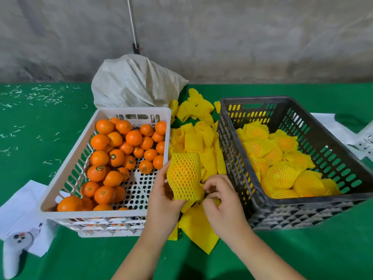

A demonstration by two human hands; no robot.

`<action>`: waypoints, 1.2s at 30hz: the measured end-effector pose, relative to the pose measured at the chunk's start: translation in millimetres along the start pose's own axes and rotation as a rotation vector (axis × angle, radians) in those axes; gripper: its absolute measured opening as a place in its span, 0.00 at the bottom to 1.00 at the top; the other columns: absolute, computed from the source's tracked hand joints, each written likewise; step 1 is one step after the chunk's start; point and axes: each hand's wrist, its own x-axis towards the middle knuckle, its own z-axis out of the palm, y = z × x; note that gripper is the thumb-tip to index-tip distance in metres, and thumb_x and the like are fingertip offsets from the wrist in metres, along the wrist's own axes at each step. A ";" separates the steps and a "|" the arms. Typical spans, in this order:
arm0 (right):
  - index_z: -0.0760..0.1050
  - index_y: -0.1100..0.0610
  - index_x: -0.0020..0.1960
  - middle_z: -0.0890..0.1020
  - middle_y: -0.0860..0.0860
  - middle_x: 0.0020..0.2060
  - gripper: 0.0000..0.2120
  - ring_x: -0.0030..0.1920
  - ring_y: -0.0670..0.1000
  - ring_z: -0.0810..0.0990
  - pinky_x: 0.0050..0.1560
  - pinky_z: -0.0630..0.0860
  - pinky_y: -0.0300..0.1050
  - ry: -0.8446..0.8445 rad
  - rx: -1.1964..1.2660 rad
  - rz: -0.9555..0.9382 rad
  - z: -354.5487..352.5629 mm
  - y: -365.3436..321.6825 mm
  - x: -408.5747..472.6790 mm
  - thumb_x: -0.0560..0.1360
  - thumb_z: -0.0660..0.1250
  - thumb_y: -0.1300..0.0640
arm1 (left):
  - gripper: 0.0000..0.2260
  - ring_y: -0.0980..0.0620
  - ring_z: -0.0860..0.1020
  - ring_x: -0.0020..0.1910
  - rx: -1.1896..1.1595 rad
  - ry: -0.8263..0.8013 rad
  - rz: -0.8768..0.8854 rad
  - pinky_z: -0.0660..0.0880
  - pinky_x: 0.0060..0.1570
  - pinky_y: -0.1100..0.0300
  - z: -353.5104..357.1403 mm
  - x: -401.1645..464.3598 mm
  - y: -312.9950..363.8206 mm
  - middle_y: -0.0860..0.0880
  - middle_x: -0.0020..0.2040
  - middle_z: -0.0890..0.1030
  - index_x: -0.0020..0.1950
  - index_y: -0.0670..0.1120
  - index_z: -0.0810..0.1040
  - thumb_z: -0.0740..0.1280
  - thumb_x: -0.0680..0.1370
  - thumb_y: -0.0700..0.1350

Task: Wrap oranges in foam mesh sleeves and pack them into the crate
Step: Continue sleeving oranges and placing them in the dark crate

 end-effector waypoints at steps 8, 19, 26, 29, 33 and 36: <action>0.62 0.41 0.75 0.79 0.41 0.66 0.44 0.64 0.44 0.80 0.63 0.79 0.47 -0.156 0.448 0.249 -3.6 -14.4 14.0 0.65 0.80 0.49 | 0.39 0.72 0.68 0.70 0.257 0.083 0.068 0.65 0.63 0.78 42.0 -3.6 19.2 0.74 0.66 0.67 0.77 0.69 0.62 0.76 0.78 0.40; 0.52 0.25 0.68 0.71 0.35 0.62 0.42 0.56 0.33 0.75 0.49 0.74 0.29 0.079 0.049 0.325 -163.4 39.6 88.4 0.72 0.79 0.49 | 0.26 0.48 0.74 0.60 0.795 -0.042 -0.043 0.70 0.60 0.47 8.3 15.4 -3.7 0.55 0.58 0.77 0.76 0.52 0.73 0.72 0.79 0.53; 0.57 0.39 0.80 0.68 0.44 0.72 0.39 0.66 0.48 0.71 0.57 0.74 0.38 -0.610 -0.448 0.600 -232.9 99.7 102.3 0.75 0.74 0.47 | 0.20 0.43 0.74 0.56 1.154 -0.051 -0.049 0.76 0.53 0.43 7.3 6.4 -38.9 0.50 0.58 0.80 0.67 0.54 0.79 0.66 0.76 0.57; 0.65 0.41 0.78 0.69 0.43 0.73 0.28 0.70 0.49 0.69 0.60 0.70 0.34 -0.803 -0.602 0.537 -212.9 95.6 103.3 0.80 0.65 0.51 | 0.20 0.43 0.73 0.55 1.177 -0.009 -0.047 0.76 0.51 0.43 6.8 9.2 -39.7 0.49 0.60 0.79 0.66 0.54 0.79 0.64 0.77 0.58; 0.68 0.44 0.77 0.62 0.55 0.78 0.23 0.78 0.59 0.60 0.72 0.65 0.50 -0.728 -0.976 0.549 -197.4 99.3 102.5 0.83 0.59 0.54 | 0.22 0.45 0.72 0.55 1.130 -0.054 -0.015 0.74 0.53 0.46 4.7 7.3 -29.3 0.50 0.59 0.79 0.67 0.53 0.80 0.61 0.78 0.60; 0.68 0.43 0.76 0.67 0.55 0.73 0.22 0.69 0.58 0.71 0.63 0.71 0.48 -0.618 -1.000 0.567 -201.9 95.4 97.0 0.84 0.57 0.56 | 0.20 0.50 0.72 0.61 1.006 -0.149 -0.043 0.72 0.59 0.51 -3.1 8.2 -20.8 0.55 0.63 0.78 0.69 0.55 0.78 0.64 0.80 0.60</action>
